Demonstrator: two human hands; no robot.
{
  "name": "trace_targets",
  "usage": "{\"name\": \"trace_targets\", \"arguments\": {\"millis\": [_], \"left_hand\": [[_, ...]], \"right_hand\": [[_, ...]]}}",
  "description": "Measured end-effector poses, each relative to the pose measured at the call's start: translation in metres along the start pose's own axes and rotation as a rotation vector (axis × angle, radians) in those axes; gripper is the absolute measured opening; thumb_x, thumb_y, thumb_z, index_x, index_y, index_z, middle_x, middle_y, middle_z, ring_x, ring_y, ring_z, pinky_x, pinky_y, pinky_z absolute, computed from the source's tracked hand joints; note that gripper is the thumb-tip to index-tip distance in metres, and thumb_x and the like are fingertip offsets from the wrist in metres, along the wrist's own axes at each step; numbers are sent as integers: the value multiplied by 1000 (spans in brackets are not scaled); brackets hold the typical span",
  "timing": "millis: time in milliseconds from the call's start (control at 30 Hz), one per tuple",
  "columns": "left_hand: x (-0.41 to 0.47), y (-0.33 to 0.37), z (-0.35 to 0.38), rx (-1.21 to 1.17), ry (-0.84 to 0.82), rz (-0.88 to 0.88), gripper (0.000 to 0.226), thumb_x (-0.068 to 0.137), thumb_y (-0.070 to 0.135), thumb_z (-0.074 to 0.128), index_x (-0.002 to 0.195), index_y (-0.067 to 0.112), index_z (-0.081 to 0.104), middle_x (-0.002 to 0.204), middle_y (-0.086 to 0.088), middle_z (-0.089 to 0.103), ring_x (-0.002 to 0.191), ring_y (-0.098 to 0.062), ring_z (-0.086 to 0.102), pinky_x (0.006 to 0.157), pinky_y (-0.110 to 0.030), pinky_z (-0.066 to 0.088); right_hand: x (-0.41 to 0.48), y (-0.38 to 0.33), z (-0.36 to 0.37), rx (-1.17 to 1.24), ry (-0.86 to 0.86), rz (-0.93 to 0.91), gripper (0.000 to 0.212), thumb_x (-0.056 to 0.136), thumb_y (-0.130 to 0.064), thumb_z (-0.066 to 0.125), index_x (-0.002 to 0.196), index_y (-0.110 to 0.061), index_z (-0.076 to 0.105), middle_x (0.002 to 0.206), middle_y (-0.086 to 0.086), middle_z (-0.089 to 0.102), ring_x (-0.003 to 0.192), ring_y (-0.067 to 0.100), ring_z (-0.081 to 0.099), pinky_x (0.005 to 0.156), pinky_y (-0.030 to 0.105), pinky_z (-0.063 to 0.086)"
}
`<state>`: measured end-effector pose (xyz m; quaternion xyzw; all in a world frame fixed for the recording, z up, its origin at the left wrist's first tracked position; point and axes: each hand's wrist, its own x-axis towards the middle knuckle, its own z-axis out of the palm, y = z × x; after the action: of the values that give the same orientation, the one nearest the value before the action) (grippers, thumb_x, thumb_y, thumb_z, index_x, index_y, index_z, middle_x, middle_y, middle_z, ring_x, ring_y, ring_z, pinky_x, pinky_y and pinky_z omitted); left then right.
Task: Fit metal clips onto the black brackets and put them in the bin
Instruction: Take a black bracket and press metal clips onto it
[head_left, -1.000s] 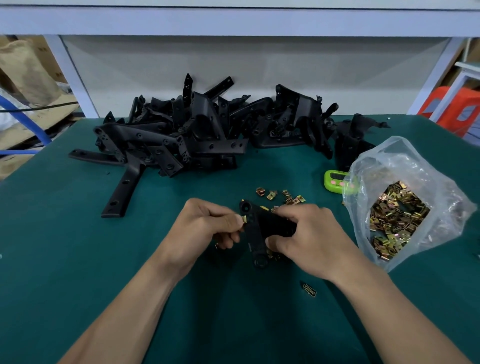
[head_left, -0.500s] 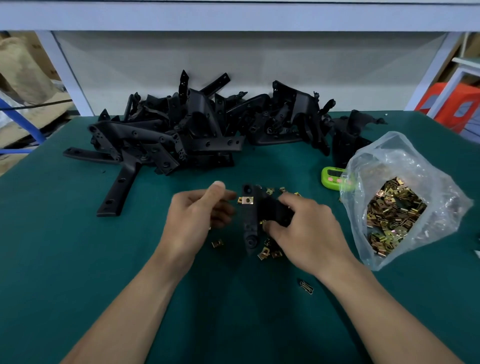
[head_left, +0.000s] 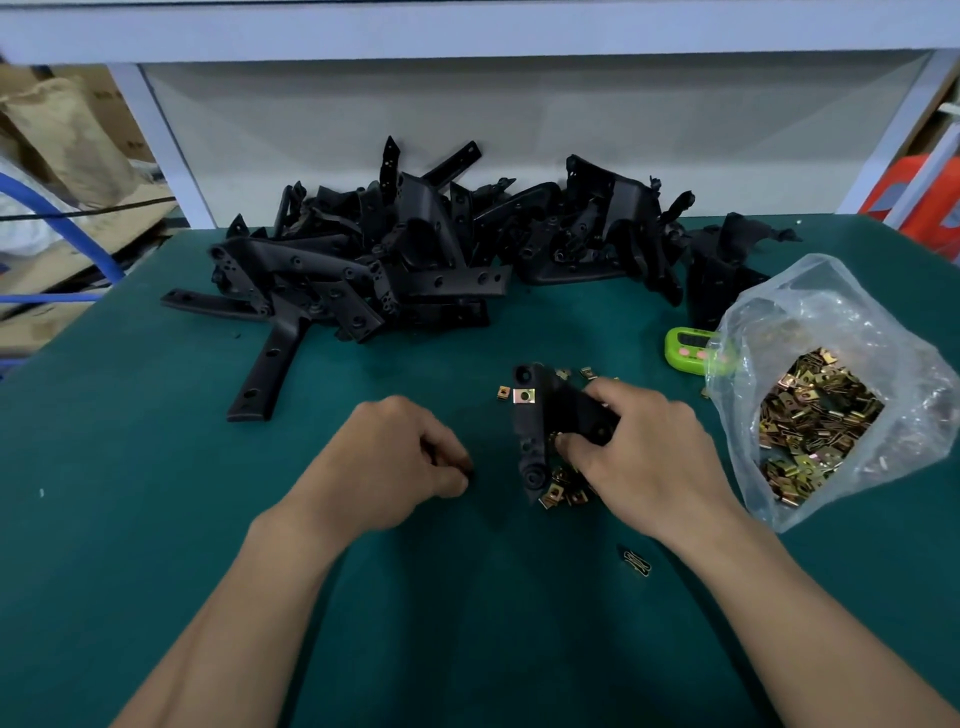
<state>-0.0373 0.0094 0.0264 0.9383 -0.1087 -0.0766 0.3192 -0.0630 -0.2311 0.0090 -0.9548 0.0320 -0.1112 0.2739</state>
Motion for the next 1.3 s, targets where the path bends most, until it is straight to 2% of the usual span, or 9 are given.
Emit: {"name": "trace_targets", "arguments": {"millis": [233, 333, 400, 533, 633, 767, 1000, 1200, 1300], "left_hand": [[3, 4, 6, -27, 21, 70, 20, 91, 23, 74, 76, 36, 77, 79, 24, 71, 79, 5, 63, 67, -6, 43], [1, 17, 16, -476, 150, -11, 25, 101, 18, 59, 81, 22, 74, 71, 5, 73, 58, -10, 64, 57, -19, 50], [-2, 27, 19, -855, 78, -83, 26, 106, 17, 52, 88, 10, 69, 73, -5, 73, 55, -15, 65, 52, -22, 52], [-4, 28, 20, -1139, -17, -126, 20, 98, 23, 63, 88, 10, 75, 75, -7, 72, 59, -10, 65, 55, -20, 54], [-2, 24, 20, -1202, 4, -92, 12, 78, 27, 76, 81, 16, 80, 79, -7, 73, 65, -9, 67, 61, -19, 57], [1, 21, 22, -1240, 25, -62, 14, 69, 12, 79, 83, 15, 82, 83, -9, 75, 76, -14, 73, 69, -21, 59], [0, 19, 20, -1122, 14, -48, 31, 85, -9, 70, 88, 19, 84, 87, -9, 78, 84, -16, 76, 72, -23, 60], [0, 18, 21, -1109, 15, -44, 25, 83, -7, 74, 87, 15, 83, 88, -10, 78, 85, -17, 76, 73, -24, 60], [0, 20, 21, -1107, 8, -47, 13, 76, 12, 80, 88, 15, 83, 86, -11, 78, 83, -17, 76, 72, -23, 60]], "right_hand": [[0, 0, 0, 14, 2, 3, 20, 78, -52, 68, 90, -40, 57, 70, -17, 61, 66, 3, 56, 52, 25, 36], [0, 0, -1, 34, 2, -4, 18, 77, -52, 67, 86, -43, 54, 68, -17, 60, 64, 3, 55, 51, 25, 34], [-1, 0, -1, 28, 10, -13, 19, 77, -52, 67, 86, -43, 54, 68, -17, 60, 65, 2, 55, 51, 24, 33], [0, 1, 0, 32, 23, -4, 20, 77, -51, 68, 88, -39, 56, 67, -17, 61, 63, 4, 56, 50, 24, 33], [0, 2, 0, 33, 23, -1, 20, 76, -51, 68, 88, -40, 57, 68, -18, 61, 63, 2, 55, 50, 24, 32], [1, 2, 0, 41, 17, -1, 21, 77, -51, 69, 90, -39, 58, 68, -18, 62, 63, 2, 56, 50, 23, 33], [2, 4, -1, 65, 18, -1, 21, 77, -52, 68, 91, -38, 60, 71, -17, 64, 66, 4, 58, 51, 26, 36], [1, 3, 0, 61, 19, -5, 21, 76, -51, 68, 91, -39, 60, 71, -16, 64, 65, 4, 58, 51, 26, 36], [2, 4, 0, 72, 21, -10, 22, 75, -52, 67, 91, -38, 60, 71, -17, 64, 66, 5, 58, 51, 26, 36]]}}
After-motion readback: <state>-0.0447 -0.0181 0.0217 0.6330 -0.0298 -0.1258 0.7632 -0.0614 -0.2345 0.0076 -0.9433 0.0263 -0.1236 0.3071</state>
